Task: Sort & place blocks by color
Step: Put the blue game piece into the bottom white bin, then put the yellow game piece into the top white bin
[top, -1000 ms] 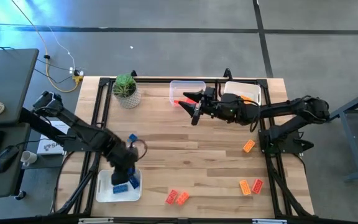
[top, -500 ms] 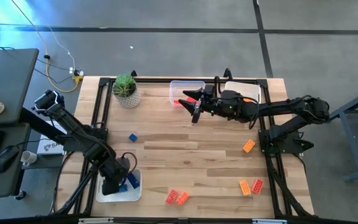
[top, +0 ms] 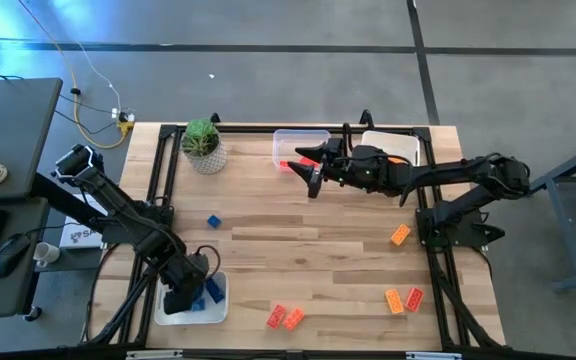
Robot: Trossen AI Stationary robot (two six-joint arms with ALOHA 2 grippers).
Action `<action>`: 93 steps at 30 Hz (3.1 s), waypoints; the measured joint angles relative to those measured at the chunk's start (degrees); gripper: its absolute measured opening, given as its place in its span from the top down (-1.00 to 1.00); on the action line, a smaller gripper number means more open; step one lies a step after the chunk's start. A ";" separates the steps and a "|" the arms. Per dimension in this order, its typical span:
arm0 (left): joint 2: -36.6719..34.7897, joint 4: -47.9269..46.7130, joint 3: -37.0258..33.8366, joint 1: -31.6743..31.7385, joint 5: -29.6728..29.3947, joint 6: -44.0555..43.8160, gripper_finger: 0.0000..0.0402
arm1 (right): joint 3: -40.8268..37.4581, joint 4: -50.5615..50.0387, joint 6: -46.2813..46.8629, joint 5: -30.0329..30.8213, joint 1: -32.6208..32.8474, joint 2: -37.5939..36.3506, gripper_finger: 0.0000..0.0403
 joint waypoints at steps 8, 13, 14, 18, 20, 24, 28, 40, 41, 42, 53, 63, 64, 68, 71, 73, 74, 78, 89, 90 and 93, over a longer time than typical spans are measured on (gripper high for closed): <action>0.00 -0.11 0.28 0.86 2.92 0.56 -0.12 | 0.00 -1.95 0.00 0.00 0.04 0.00 -0.21; -1.23 0.02 2.13 0.93 2.69 4.57 -0.12 | 0.00 -8.30 5.18 0.00 0.04 0.00 -0.21; -1.63 -0.08 2.23 1.10 2.55 5.48 -0.12 | 0.00 -9.66 6.86 0.00 0.04 0.00 -0.21; -3.52 -1.63 2.36 2.81 1.08 8.94 -0.12 | 0.00 -15.63 13.23 -0.02 0.07 0.00 -0.21; -4.39 -3.49 2.36 3.95 -0.90 10.74 -0.12 | 0.00 -19.00 17.88 0.00 0.07 -0.02 -0.21; -5.90 -7.48 2.36 7.14 -6.10 15.86 -0.12 | 0.00 -27.28 28.29 -0.04 0.07 -0.02 -0.21; -6.83 -9.48 2.36 11.56 -13.20 21.85 -0.12 | 0.00 -36.04 35.80 -0.02 0.28 -0.02 -0.21; -7.34 -8.97 2.36 27.24 -32.22 33.73 -0.12 | 0.00 -55.74 52.47 -1.13 5.37 -0.02 -0.21; -7.34 -8.34 2.36 28.50 -33.18 34.13 -0.12 | 0.00 -56.87 53.56 -1.62 6.26 -0.02 -0.21; -7.34 -7.58 2.36 29.74 -33.80 34.62 -0.12 | 0.00 -58.11 54.65 -1.99 7.15 -0.02 -0.21; -7.34 7.10 2.36 39.06 -33.00 42.82 -0.12 | 0.00 -64.51 66.38 -10.53 21.71 -0.02 -0.21; -7.34 17.58 2.36 42.84 -30.93 50.24 -0.12 | 0.00 -67.34 80.51 -10.41 36.77 -0.02 -0.21; -7.34 18.51 2.36 43.14 -30.92 50.82 -0.12 | 0.00 -67.90 82.24 -10.39 38.13 -0.02 -0.21; -7.34 21.22 2.36 44.27 -30.92 52.62 -0.12 | 0.00 -69.79 88.06 -10.34 43.31 -0.02 -0.21; -7.32 22.46 2.36 45.02 -30.90 53.05 -0.12 | 0.00 -71.64 92.85 -10.36 46.59 -0.02 -0.21; -7.32 23.27 2.36 45.41 -30.88 53.07 -0.12 | 0.00 -73.04 96.10 -10.36 48.45 -0.02 -0.21; -7.32 23.41 2.36 45.56 -30.89 53.07 -0.12 | 0.00 -73.76 97.92 -10.36 49.30 -0.02 -0.21; -7.32 23.45 2.36 45.97 -30.89 53.07 -0.12 | 0.00 -75.82 103.84 -10.35 51.85 0.04 -0.21; -7.30 23.45 2.36 45.95 -30.85 52.54 -0.12 | -0.02 -74.29 105.68 -16.44 53.33 7.81 -0.21; -7.30 23.45 2.36 45.94 -30.83 52.55 -0.12 | -0.02 -73.89 105.56 -16.46 53.33 8.29 -0.21; -7.30 23.62 2.36 45.93 -30.83 52.52 -0.12 | -0.02 -72.95 105.57 -16.46 53.33 9.74 -0.21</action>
